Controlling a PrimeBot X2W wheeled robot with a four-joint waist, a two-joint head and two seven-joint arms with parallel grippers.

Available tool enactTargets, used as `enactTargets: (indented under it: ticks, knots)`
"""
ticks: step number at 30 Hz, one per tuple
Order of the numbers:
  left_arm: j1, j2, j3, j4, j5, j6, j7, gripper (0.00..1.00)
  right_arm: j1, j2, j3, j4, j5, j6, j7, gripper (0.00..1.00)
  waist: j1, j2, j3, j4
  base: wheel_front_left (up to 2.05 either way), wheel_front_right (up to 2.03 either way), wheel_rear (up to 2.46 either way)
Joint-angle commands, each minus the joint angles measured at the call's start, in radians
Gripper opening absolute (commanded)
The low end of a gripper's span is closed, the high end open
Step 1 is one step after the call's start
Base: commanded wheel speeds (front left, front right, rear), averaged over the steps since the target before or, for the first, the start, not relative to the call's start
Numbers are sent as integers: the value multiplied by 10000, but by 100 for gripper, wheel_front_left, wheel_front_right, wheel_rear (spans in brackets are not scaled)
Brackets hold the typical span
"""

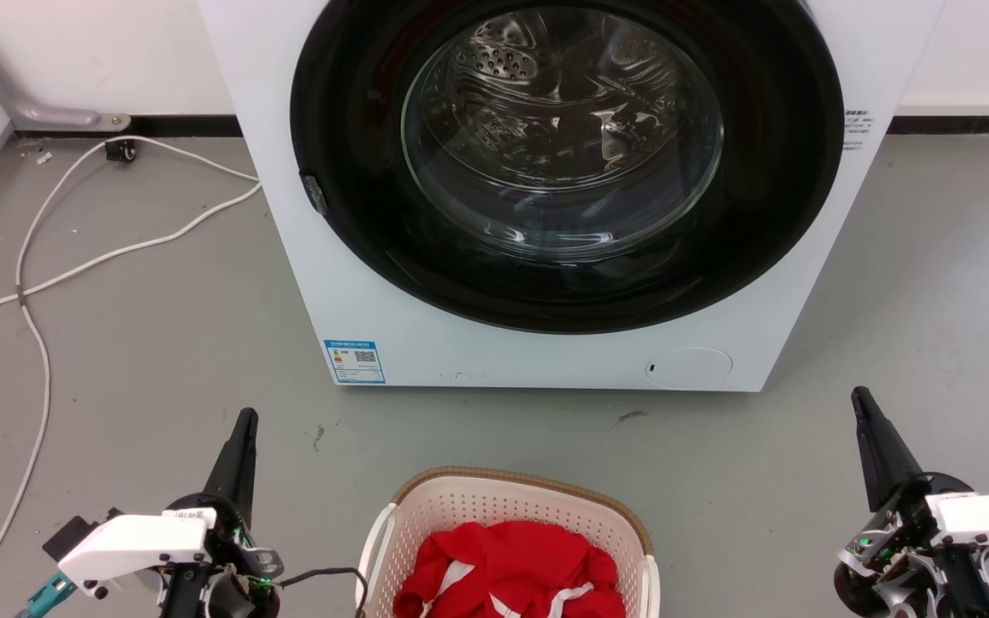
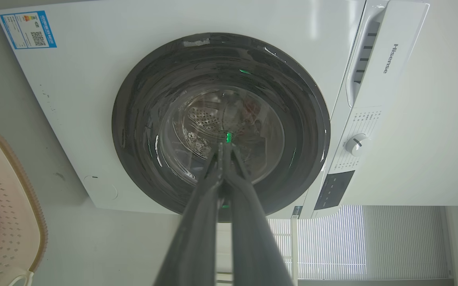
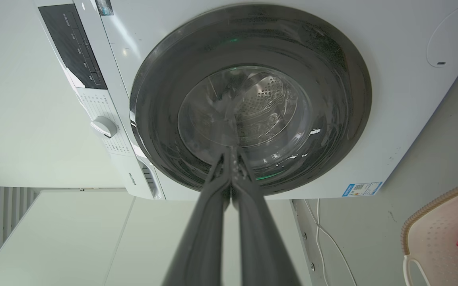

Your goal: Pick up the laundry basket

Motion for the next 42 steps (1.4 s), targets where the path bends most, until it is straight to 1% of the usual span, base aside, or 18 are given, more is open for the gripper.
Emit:
enactTargets:
  ticks: [1,21,22,26,30,38,39,42]
  knots:
    - [-98,-7,44,9,25,-19,15,0,-122,31,-15,9,-73,-3,12,0,0,0,0,0,0,0,0]
    - [-5,-10,12,-1,27,0,-4,0,1,6,-9,-1,-21,0,-4,0,0,0,0,0,0,0,0]
    - [33,-19,-10,64,27,2,-10,100,45,10,1,70,-19,0,-10,100,0,0,0,0,0,0,0]
    - [194,-42,-95,100,102,2,-143,100,218,25,21,158,-101,-2,-140,100,0,0,4,-1,0,0,0]
    - [221,-41,-78,-43,700,5,-348,100,275,24,-25,32,-669,-2,-347,100,0,0,11,-3,0,0,0]
    - [257,-39,-242,-535,2378,226,-730,100,426,24,44,-542,-2717,-2,-730,100,0,0,35,-7,0,0,0]
    - [302,-39,-374,-679,3107,341,-863,100,506,24,131,-731,-3558,-2,-866,100,0,0,41,-7,0,0,0]
    - [344,-38,-502,-803,3767,453,-991,100,575,23,213,-890,-4345,-2,-998,100,0,0,44,-6,0,0,0]
